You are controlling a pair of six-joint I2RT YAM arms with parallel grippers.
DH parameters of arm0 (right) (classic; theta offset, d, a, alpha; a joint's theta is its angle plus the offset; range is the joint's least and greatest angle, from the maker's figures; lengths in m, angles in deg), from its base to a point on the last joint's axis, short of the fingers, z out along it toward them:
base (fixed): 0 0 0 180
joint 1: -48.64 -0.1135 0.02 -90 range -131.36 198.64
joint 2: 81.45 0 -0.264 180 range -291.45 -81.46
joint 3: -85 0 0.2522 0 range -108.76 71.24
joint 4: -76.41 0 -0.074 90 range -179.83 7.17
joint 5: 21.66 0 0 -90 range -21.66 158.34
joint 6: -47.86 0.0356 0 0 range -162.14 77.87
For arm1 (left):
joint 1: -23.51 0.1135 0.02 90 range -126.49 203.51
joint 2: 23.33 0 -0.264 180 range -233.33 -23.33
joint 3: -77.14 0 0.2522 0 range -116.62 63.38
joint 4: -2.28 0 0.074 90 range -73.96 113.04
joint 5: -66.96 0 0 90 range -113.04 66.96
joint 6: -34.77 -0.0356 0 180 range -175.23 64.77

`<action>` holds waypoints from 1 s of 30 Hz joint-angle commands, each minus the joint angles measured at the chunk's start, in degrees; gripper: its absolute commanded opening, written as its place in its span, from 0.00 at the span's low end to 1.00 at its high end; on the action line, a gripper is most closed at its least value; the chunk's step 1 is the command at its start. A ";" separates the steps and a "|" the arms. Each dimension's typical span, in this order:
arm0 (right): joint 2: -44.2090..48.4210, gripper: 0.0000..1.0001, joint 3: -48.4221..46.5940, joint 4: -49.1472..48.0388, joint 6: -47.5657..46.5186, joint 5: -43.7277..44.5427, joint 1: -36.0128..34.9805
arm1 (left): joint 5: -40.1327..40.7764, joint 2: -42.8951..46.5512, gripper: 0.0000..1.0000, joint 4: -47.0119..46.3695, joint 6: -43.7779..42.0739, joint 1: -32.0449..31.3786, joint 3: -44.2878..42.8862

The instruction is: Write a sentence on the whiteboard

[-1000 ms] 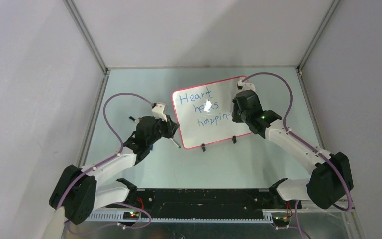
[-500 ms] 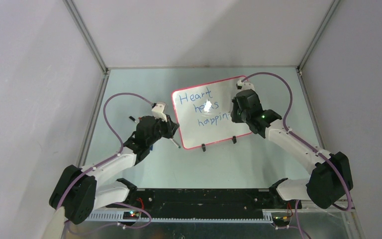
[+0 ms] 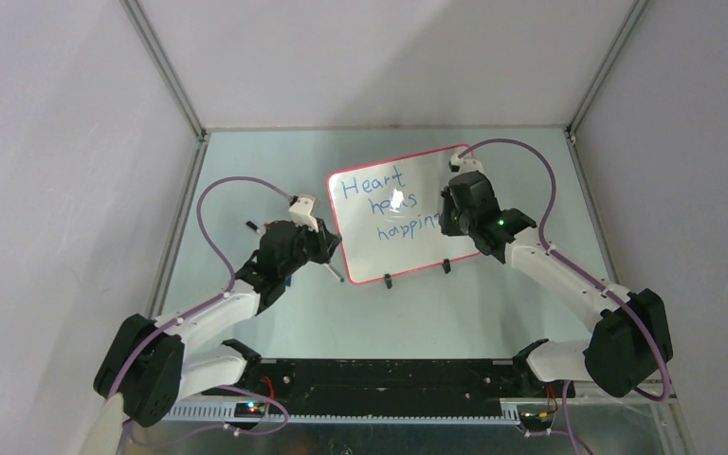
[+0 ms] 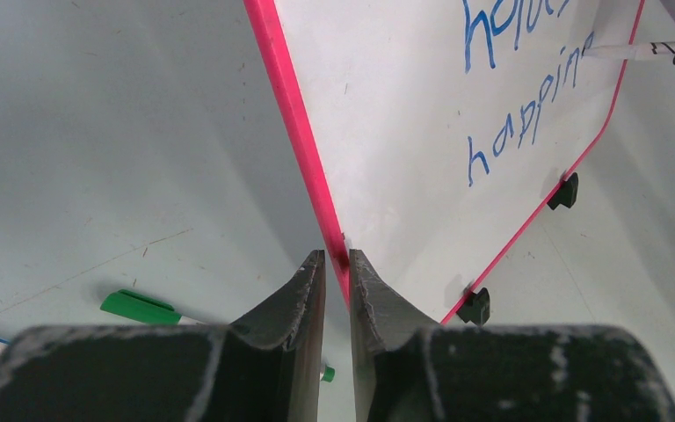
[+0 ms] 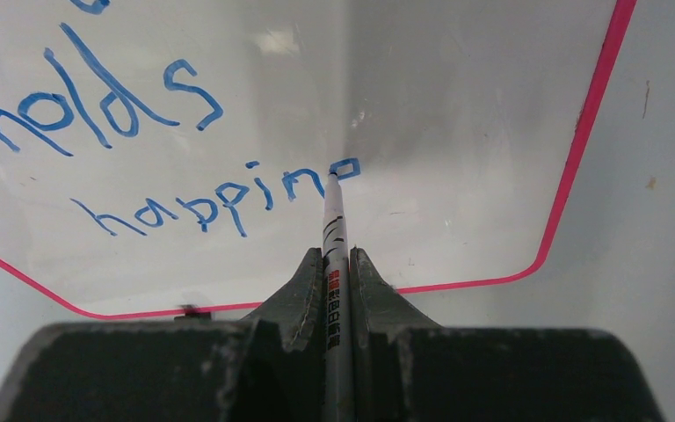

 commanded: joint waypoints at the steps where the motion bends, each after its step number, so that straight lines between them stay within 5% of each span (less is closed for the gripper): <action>1: -0.52 0.00 -1.10 1.23 0.21 -0.05 -0.11 | 0.54 1.69 0.21 -0.86 -1.39 -0.30 -0.48; 30: 0.35 0.00 -1.13 0.72 0.27 5.00 0.04 | 0.57 1.84 0.21 -0.85 -1.40 -0.30 -0.46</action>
